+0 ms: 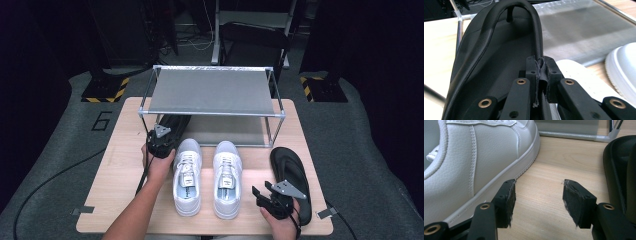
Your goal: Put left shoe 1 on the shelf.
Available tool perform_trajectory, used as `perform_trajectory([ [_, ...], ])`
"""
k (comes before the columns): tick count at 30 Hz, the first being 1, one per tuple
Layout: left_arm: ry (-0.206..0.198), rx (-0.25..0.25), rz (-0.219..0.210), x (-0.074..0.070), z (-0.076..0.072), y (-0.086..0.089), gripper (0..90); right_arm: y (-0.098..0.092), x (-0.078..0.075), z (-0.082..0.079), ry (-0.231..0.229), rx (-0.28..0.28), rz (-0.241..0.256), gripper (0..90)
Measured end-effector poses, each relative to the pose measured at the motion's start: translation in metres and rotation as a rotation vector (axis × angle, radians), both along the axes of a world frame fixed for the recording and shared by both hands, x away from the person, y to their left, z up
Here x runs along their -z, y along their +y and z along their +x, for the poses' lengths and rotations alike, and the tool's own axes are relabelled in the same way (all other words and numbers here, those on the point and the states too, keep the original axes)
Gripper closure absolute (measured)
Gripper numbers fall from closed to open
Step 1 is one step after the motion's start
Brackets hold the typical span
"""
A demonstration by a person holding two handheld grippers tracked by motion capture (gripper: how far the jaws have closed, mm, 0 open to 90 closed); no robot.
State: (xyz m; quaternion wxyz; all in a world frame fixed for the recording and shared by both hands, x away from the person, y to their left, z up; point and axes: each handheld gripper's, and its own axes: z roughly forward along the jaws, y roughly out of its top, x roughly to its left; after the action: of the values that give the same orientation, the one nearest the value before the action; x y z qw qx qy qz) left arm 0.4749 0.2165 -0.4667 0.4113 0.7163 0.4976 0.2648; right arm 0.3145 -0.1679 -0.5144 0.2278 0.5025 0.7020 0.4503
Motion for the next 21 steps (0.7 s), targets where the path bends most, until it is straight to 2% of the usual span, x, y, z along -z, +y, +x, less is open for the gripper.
perform_trajectory([
  [9,0.004,-0.007,0.026,0.008,0.020,0.002,83.8,-0.001,0.001,-0.002,0.005,0.012,-0.001,43.5],
  [11,0.008,-0.013,0.024,0.009,0.024,0.003,83.8,-0.002,0.001,-0.002,0.003,0.011,-0.001,43.5],
  [12,0.012,-0.019,0.007,0.010,0.026,0.002,83.8,-0.002,0.001,-0.003,-0.002,0.015,-0.002,43.5],
  [17,0.007,-0.015,0.027,0.012,0.033,-0.001,83.8,-0.004,0.000,-0.005,-0.009,0.029,0.001,43.6],
  [18,0.007,-0.018,0.024,0.013,0.035,-0.001,83.8,-0.005,0.000,-0.006,-0.010,0.032,0.002,43.6],
  [19,0.007,-0.033,-0.003,0.016,0.037,-0.003,83.8,-0.006,0.000,-0.006,-0.008,0.033,0.002,43.6],
  [20,0.023,-0.021,0.018,0.016,0.038,-0.002,83.7,-0.007,0.000,-0.006,-0.012,0.043,0.004,43.6],
  [21,0.026,-0.023,0.012,0.018,0.039,-0.002,83.8,-0.008,0.000,-0.007,-0.008,0.042,0.004,43.6],
])
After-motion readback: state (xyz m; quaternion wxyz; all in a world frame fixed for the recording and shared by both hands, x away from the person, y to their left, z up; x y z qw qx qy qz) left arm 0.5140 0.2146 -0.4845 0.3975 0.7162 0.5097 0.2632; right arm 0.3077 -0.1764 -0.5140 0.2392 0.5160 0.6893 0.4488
